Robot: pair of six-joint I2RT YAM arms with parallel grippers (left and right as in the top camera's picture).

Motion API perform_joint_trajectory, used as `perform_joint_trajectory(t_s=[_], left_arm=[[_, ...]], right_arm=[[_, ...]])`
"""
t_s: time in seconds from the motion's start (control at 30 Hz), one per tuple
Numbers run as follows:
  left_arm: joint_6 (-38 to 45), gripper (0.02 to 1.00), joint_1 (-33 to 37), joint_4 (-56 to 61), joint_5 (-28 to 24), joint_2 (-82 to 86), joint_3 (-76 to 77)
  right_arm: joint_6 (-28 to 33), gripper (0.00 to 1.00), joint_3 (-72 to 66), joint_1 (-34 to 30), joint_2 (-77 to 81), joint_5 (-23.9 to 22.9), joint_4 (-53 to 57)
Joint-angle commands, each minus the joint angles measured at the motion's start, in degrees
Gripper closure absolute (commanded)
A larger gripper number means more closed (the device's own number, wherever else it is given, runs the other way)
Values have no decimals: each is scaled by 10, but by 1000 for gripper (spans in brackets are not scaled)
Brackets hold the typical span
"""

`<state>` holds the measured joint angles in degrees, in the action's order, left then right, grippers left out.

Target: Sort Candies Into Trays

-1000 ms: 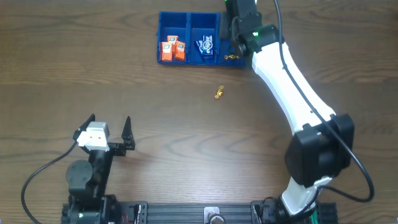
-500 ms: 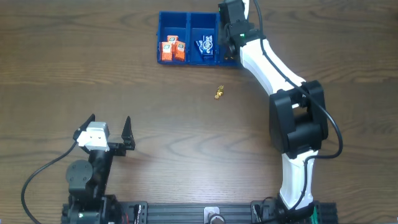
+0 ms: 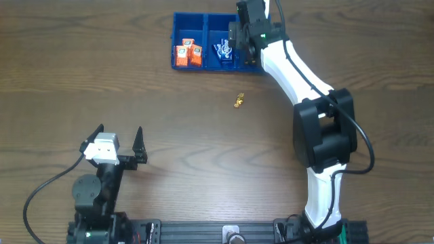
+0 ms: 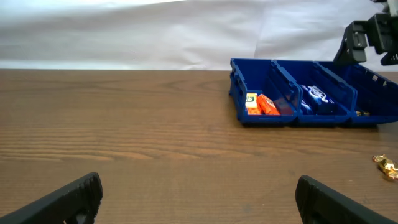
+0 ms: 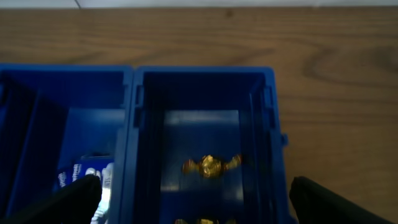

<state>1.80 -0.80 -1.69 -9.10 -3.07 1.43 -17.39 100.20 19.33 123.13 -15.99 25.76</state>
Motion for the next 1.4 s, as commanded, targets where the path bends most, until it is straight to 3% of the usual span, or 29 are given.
perform_joint_trajectory(t_s=[0.03,0.2,0.37,0.77,1.4], left_arm=[[8,20,0,-19,-10,3,-12],[8,20,0,-19,-10,3,-12],[8,20,0,-19,-10,3,-12],[8,20,0,-19,-10,3,-12],[8,20,0,-19,-10,3,-12]], right_arm=[[-4,1,91,7,-59,2,108],[-89,1,124,34,-106,18,321],[-114,1,96,65,-98,92,419],[-144,1,-31,85,-14,123,358],[-158,3,-70,60,37,146,288]])
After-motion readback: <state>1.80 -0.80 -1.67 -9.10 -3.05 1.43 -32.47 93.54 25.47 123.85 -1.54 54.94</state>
